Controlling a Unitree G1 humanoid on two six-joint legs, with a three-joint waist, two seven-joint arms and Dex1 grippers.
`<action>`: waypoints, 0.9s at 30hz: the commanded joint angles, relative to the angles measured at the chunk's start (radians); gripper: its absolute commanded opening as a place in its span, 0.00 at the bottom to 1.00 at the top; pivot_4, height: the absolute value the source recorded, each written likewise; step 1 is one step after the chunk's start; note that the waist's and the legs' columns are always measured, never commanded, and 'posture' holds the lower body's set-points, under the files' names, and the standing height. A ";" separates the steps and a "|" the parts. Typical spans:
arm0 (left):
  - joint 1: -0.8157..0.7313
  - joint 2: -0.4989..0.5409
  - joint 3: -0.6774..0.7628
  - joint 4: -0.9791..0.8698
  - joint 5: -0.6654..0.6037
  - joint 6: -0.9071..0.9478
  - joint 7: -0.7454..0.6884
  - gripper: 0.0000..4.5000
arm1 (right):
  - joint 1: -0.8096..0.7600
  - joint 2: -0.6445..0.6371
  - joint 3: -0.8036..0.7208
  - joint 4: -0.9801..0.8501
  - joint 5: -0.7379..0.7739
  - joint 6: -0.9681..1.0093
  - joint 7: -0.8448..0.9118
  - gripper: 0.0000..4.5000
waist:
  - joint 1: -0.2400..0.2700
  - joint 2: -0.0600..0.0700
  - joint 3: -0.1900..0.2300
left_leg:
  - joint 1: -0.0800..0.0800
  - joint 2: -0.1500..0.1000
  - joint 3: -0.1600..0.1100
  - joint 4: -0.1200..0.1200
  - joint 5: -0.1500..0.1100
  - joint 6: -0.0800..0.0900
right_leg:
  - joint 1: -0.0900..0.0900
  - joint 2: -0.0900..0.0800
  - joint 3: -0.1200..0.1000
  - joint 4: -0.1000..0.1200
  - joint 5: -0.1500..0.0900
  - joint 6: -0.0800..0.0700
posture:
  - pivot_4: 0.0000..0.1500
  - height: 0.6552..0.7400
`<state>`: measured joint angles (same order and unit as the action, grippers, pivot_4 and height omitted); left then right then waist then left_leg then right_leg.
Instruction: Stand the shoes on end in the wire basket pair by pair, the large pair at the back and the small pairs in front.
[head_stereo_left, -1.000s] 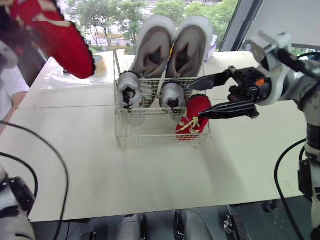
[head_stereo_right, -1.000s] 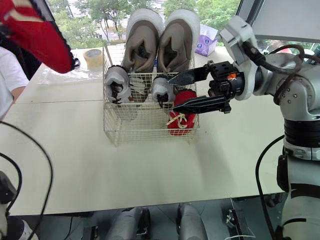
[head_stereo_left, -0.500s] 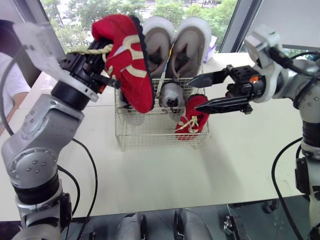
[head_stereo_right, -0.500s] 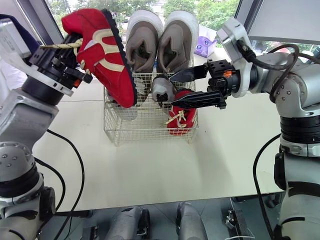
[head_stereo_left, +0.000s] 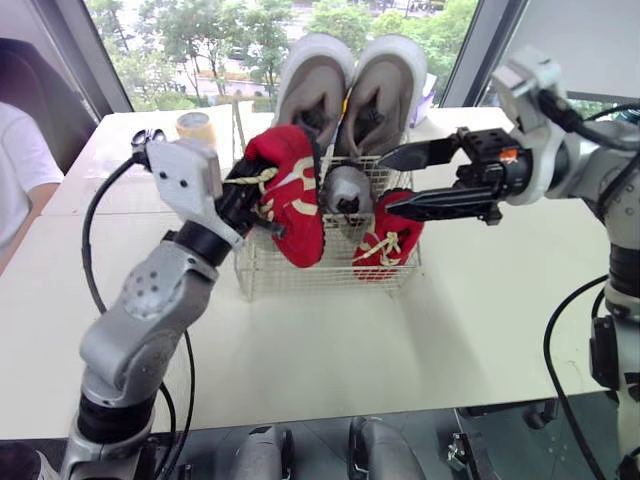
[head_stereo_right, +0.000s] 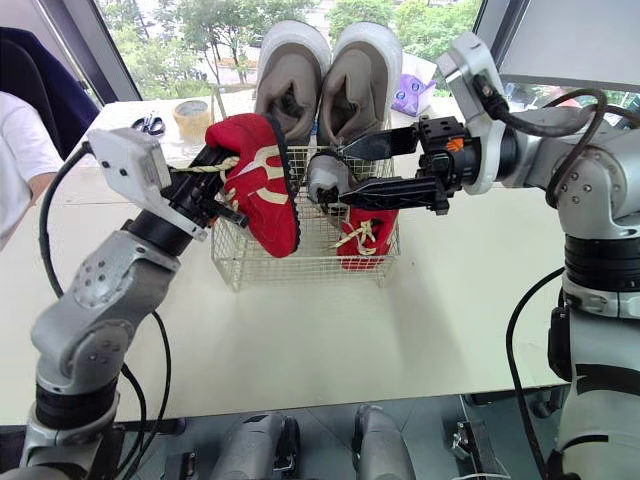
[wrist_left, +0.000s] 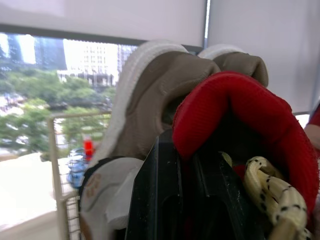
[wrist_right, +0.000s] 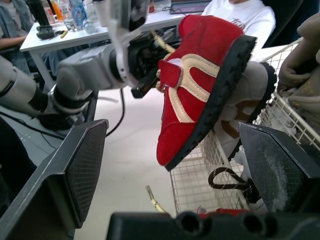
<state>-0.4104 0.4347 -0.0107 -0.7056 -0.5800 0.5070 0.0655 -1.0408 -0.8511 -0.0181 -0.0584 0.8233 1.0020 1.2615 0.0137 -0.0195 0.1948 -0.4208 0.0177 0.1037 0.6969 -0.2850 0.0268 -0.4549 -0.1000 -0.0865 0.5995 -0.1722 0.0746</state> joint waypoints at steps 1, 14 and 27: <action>0.046 -0.006 -0.073 -0.034 0.178 -0.036 0.022 0.01 | -0.009 -0.005 -0.047 -0.030 0.027 0.007 -0.014 1.00 | 0.000 0.000 0.000 | 0.000 0.000 0.000 0.000 0.000 0.000 | 0.000 0.000 0.000 0.000 0.000 0.000 | 1.00 1.00; 0.087 -0.055 -0.184 -0.010 0.648 -0.217 0.014 0.01 | -0.017 0.011 -0.050 -0.002 0.035 0.007 -0.036 1.00 | 0.000 0.001 -0.001 | 0.001 0.004 0.000 0.001 -0.006 0.010 | 0.001 0.000 0.000 0.000 0.000 0.000 | 1.00 1.00; 0.144 -0.124 -0.185 0.037 0.765 -0.267 -0.052 0.01 | 0.005 0.018 -0.070 -0.009 0.046 0.012 -0.054 1.00 | 0.000 0.001 -0.001 | 0.000 0.004 0.000 0.002 -0.006 0.010 | 0.001 0.000 0.000 0.000 0.000 0.000 | 1.00 1.00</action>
<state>-0.2901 0.3102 -0.2010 -0.6824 0.1523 0.2568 0.0215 -1.0364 -0.8297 -0.0515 -0.0543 0.8494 1.0182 1.2114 0.0135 -0.0180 0.1938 -0.4203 0.0219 0.1042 0.6985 -0.2909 0.0366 -0.4538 -0.1003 -0.0870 0.5992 -0.1720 0.0742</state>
